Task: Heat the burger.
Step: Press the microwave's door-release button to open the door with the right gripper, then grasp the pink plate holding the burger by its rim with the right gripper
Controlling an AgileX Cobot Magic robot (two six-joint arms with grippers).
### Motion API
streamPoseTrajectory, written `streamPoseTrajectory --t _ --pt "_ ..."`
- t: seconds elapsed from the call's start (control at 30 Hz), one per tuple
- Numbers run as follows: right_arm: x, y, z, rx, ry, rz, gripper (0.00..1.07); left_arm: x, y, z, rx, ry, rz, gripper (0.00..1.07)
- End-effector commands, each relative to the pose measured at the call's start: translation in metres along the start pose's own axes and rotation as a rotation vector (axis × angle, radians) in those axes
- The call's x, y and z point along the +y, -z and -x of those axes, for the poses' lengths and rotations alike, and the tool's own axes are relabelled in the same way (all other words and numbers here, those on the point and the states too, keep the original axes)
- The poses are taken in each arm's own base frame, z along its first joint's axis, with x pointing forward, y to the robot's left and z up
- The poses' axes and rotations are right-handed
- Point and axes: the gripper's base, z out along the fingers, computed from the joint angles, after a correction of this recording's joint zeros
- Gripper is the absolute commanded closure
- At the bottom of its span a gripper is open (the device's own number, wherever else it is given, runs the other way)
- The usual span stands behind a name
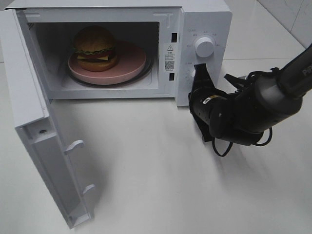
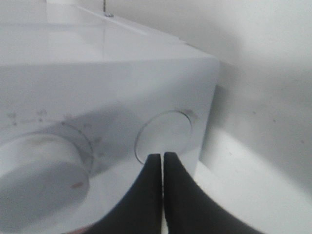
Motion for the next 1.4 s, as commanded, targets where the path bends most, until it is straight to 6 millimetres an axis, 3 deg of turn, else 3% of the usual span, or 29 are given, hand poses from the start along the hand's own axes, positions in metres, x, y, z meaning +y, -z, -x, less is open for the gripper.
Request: streamPoseTrajectory --t 0.03,0.27,0.53,0.57,0.73,1.1,1.13,1.2,1.4 --pt "-0.003 0.017 -0.001 0.089 0.101 -0.084 1.07 0.0 0.0 0.0 -0.01 0.006 0.002 0.09" --pt "0.0 0.04 0.004 0.146 0.245 -0.133 1.07 0.0 0.0 0.0 -0.01 0.006 0.002 0.09" --pt "0.019 0.066 0.003 0.289 0.621 -0.138 1.07 0.0 0.0 0.0 -0.01 0.006 0.002 0.09" --pt "0.022 0.072 0.001 0.335 0.732 -0.131 1.07 0.0 0.0 0.0 -0.01 0.006 0.002 0.09" --pt "0.021 0.083 -0.003 0.468 0.91 -0.169 1.07 0.0 0.0 0.0 -0.01 0.006 0.002 0.09" --pt "0.027 0.091 -0.009 0.744 1.338 -0.254 1.07 0.0 0.0 0.0 -0.01 0.006 0.002 0.09" --pt "0.031 0.093 -0.009 0.801 1.456 -0.257 1.06 0.0 0.0 0.0 -0.01 0.006 0.002 0.09" --pt "0.032 0.094 -0.009 0.833 1.519 -0.255 1.06 0.0 0.0 0.0 -0.01 0.006 0.002 0.09" --pt "0.045 0.098 -0.009 1.008 1.92 -0.146 1.04 0.0 0.0 0.0 -0.01 0.006 0.002 0.09"
